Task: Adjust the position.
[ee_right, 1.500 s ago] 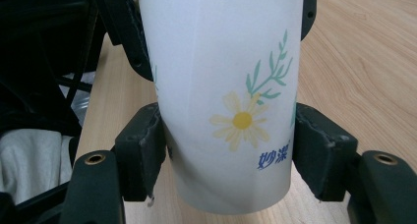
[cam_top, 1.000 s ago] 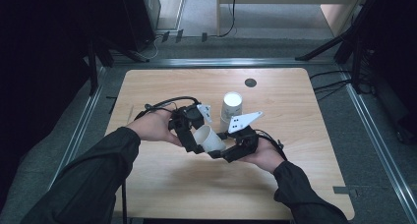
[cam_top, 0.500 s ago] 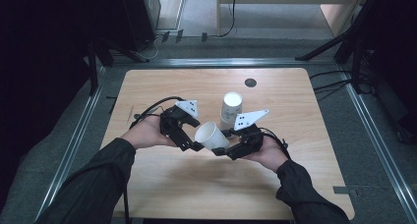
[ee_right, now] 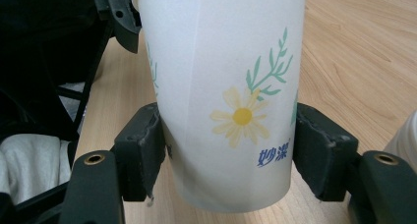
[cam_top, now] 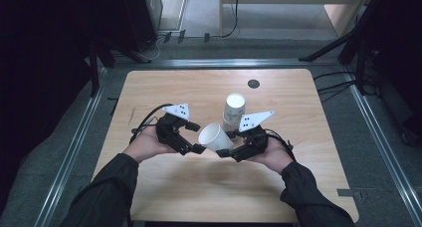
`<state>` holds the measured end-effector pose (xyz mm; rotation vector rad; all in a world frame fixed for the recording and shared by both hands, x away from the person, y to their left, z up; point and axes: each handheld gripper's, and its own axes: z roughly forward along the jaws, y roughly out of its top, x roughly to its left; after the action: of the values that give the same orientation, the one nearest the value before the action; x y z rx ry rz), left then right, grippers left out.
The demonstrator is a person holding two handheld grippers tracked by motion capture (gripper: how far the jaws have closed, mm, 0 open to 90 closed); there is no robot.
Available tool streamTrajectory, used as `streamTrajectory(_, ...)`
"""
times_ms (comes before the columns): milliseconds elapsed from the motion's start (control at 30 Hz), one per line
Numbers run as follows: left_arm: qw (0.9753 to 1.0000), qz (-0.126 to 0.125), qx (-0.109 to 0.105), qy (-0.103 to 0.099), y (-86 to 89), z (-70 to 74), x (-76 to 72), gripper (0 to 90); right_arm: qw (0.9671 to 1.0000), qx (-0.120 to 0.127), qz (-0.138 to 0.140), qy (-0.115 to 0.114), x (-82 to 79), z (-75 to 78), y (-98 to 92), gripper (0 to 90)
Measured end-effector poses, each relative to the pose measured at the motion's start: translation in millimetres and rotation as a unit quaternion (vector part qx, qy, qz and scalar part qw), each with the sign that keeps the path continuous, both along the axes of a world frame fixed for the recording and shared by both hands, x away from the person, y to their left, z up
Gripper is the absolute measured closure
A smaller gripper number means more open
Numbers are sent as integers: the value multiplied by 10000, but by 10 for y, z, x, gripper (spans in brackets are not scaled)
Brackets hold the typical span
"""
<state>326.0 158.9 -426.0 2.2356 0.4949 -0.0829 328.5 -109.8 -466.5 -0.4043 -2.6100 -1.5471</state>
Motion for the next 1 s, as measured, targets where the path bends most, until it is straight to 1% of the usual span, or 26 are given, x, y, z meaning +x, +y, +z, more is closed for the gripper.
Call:
streamTrajectory(33,10000,27,-86,-14,5,-9,-3,139,10000,-8,-6,11,0,0,-3,339)
streamTrajectory(100,9996,81,-261,43,18,-22,-8,139,10000,-17,-1,8,1,-2,-8,339)
streamTrajectory(133,9994,114,-327,33,22,-30,-14,143,10000,-19,-6,10,0,-1,-10,339)
streamTrajectory(200,9988,141,-456,49,34,-50,-23,143,10000,-11,-10,17,2,-1,-14,339)
streamTrajectory(267,9984,198,-528,33,45,-74,-31,145,10000,-5,-18,22,6,-3,-19,339)
streamTrajectory(400,9983,249,-522,22,45,-114,-45,146,10000,-2,-20,20,11,-8,-22,339)
streamTrajectory(433,9986,256,-473,-17,37,-138,-59,146,10000,-2,-15,23,12,-9,-21,338)
streamTrajectory(533,9984,263,-505,15,40,-163,-69,146,10000,-15,2,51,9,-12,-18,338)
streamTrajectory(567,9980,279,-561,50,49,-189,-73,146,10000,-21,14,33,10,-15,-15,338)
streamTrajectory(700,9977,319,-593,91,58,-205,-71,146,10000,-13,44,46,10,-20,-12,338)
streamTrajectory(733,9972,323,-661,135,57,-208,-68,146,10000,-17,47,64,6,-21,-8,338)
streamTrajectory(767,9971,328,-674,148,51,-208,-68,146,9999,2,65,95,5,-22,-4,338)
streamTrajectory(800,9971,328,-674,148,51,-208,-68,146,9999,9,68,93,7,-23,1,338)
streamTrajectory(833,9970,352,-682,107,44,-205,-72,146,9999,9,68,93,7,-23,1,338)
streamTrajectory(867,9965,337,-752,100,43,-194,-63,145,9999,5,67,88,9,-29,7,339)
streamTrajectory(900,9959,341,-830,136,44,-195,-57,146,9999,-13,72,100,11,-34,10,338)
streamTrajectory(933,9959,341,-830,136,44,-195,-57,145,9999,-13,72,100,11,-34,10,338)
streamTrajectory(967,9951,359,-896,217,39,-207,-44,144,9999,-24,95,121,12,-45,18,338)
streamTrajectory(1000,9947,373,-935,220,32,-216,-42,136,9999,-15,92,135,14,-50,22,339)
